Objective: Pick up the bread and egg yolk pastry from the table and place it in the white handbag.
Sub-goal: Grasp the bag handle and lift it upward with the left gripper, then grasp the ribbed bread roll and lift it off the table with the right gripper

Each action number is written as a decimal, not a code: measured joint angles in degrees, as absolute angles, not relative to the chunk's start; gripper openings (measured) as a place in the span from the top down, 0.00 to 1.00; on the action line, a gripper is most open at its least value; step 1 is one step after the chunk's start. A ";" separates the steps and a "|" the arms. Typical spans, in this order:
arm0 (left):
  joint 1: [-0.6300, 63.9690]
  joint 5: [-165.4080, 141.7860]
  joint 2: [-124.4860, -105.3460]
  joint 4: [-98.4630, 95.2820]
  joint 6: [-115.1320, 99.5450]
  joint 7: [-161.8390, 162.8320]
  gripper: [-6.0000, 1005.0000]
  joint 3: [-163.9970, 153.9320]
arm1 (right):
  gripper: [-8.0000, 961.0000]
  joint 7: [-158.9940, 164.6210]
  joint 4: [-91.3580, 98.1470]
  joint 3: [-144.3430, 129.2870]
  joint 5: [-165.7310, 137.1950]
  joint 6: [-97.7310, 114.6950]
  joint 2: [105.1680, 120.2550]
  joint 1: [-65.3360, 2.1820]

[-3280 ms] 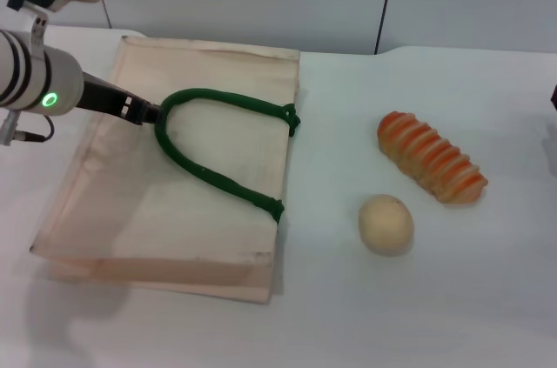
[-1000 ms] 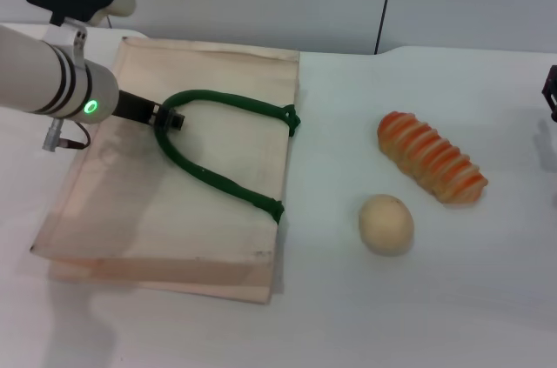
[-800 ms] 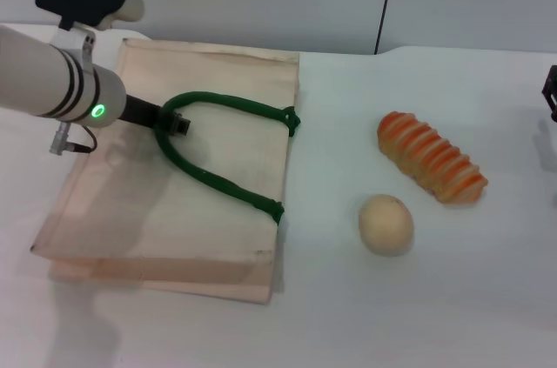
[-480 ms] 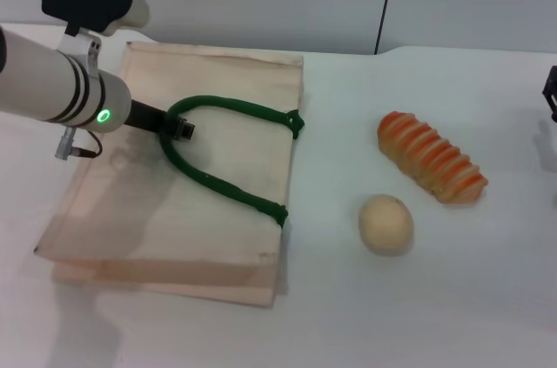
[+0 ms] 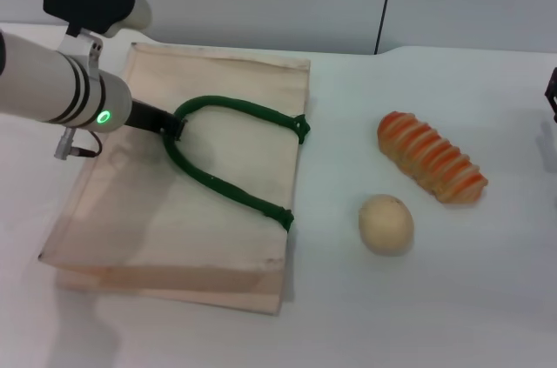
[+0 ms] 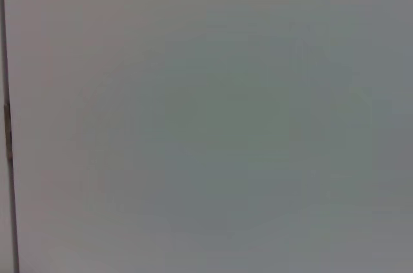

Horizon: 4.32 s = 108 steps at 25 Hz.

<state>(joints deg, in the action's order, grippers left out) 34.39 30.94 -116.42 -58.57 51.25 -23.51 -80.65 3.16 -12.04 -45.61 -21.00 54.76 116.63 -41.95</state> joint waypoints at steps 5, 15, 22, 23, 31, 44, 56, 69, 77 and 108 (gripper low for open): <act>32.90 30.68 -116.39 -62.27 51.73 -23.61 0.85 -80.68 | 0.33 3.16 -12.12 -45.61 -21.00 54.76 116.63 -42.09; 27.40 30.28 -116.02 -78.19 57.73 -24.12 0.87 -80.22 | 0.33 3.17 -12.62 -45.68 -23.11 55.19 116.71 -42.53; 24.29 30.74 -115.92 -92.15 63.04 -25.35 0.87 -79.62 | 0.33 3.40 -12.95 -45.55 -23.87 55.32 116.67 -42.98; 24.12 30.83 -115.92 -93.65 63.73 -25.49 0.87 -79.36 | 0.33 3.50 -12.95 -45.57 -23.88 55.29 116.66 -42.98; 24.04 35.13 -116.01 -102.33 69.51 -28.11 0.87 -76.31 | 0.33 3.94 -12.76 -45.91 -23.91 54.83 116.58 -42.92; 23.65 44.71 -116.06 -112.86 78.89 -33.62 0.88 -66.63 | 0.33 3.96 -12.48 -45.97 -23.91 53.32 116.45 -42.82; 24.01 47.87 -116.23 -116.31 82.16 -34.15 0.88 -63.12 | 0.33 4.03 -12.48 -45.91 -23.90 53.21 116.45 -42.23; 25.62 50.06 -116.12 -116.71 85.41 -35.51 0.88 -57.83 | 0.33 8.97 -12.68 -46.76 -30.70 54.18 116.23 -42.19; 25.83 55.12 -116.22 -116.81 87.55 -38.32 0.88 -53.42 | 0.33 9.79 -13.04 -47.04 -33.71 58.56 116.18 -41.80; 25.30 53.63 -116.36 -116.45 87.72 -39.76 0.87 -50.00 | 0.32 13.71 -14.60 -61.95 -36.90 68.59 116.01 -40.96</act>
